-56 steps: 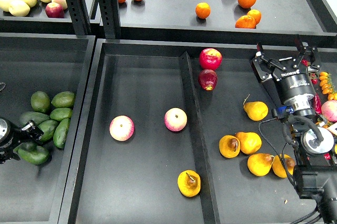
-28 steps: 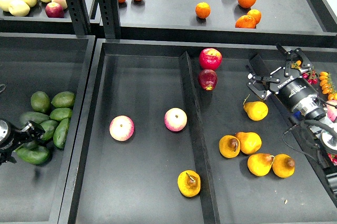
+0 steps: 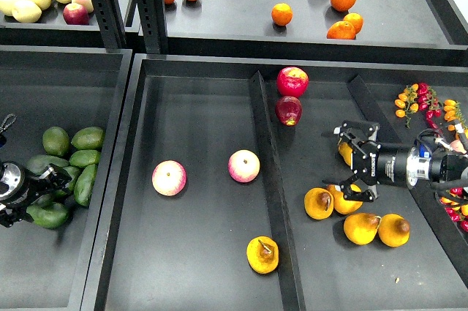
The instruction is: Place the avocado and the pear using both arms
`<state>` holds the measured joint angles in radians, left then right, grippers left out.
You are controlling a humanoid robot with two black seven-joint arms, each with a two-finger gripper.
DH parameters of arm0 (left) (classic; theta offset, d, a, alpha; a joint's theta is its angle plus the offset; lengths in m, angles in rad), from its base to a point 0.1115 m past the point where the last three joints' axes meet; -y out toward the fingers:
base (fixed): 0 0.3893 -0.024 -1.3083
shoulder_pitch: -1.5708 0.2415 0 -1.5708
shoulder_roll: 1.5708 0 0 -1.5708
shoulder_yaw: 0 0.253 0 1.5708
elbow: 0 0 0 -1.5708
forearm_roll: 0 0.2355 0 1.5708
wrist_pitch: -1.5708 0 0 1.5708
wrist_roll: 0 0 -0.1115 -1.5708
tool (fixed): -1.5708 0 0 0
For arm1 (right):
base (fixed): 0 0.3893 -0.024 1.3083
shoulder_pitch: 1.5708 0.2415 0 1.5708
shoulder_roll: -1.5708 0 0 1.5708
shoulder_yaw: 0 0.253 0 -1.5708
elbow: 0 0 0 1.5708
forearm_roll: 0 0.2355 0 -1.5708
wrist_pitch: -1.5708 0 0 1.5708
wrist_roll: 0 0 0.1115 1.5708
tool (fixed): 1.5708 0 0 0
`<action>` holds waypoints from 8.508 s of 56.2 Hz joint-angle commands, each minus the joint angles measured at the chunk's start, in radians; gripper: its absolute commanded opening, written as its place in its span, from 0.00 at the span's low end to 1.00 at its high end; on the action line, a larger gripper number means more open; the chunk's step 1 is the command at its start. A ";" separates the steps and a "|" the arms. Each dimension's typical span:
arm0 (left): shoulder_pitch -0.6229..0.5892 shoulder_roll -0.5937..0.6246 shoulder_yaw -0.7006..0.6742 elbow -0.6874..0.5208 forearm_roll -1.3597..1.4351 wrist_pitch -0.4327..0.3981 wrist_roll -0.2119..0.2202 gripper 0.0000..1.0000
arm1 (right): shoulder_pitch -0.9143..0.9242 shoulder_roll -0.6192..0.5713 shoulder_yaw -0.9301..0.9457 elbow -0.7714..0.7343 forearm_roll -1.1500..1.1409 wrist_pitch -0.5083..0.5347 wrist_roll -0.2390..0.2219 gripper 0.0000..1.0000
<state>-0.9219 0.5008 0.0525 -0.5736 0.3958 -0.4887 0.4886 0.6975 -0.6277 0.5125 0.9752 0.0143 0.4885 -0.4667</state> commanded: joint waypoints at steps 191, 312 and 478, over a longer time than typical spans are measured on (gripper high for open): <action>0.046 -0.128 -0.065 0.044 0.000 0.000 0.000 0.99 | 0.146 0.437 -0.525 -0.208 -0.306 0.000 -0.022 0.88; -0.080 -0.054 -0.230 0.043 -0.046 0.000 0.000 0.99 | 0.175 0.425 -0.419 -0.306 -0.336 0.000 -0.022 0.16; 0.707 -0.501 -1.455 -0.617 -0.350 0.170 -0.074 0.99 | 0.275 0.082 -0.836 -0.142 0.019 0.000 -0.022 0.19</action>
<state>-0.2148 0.0001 -1.4025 -1.1916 0.0460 -0.3190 0.4141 0.9979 -0.5911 -0.3284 0.8847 0.0403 0.4887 -0.4886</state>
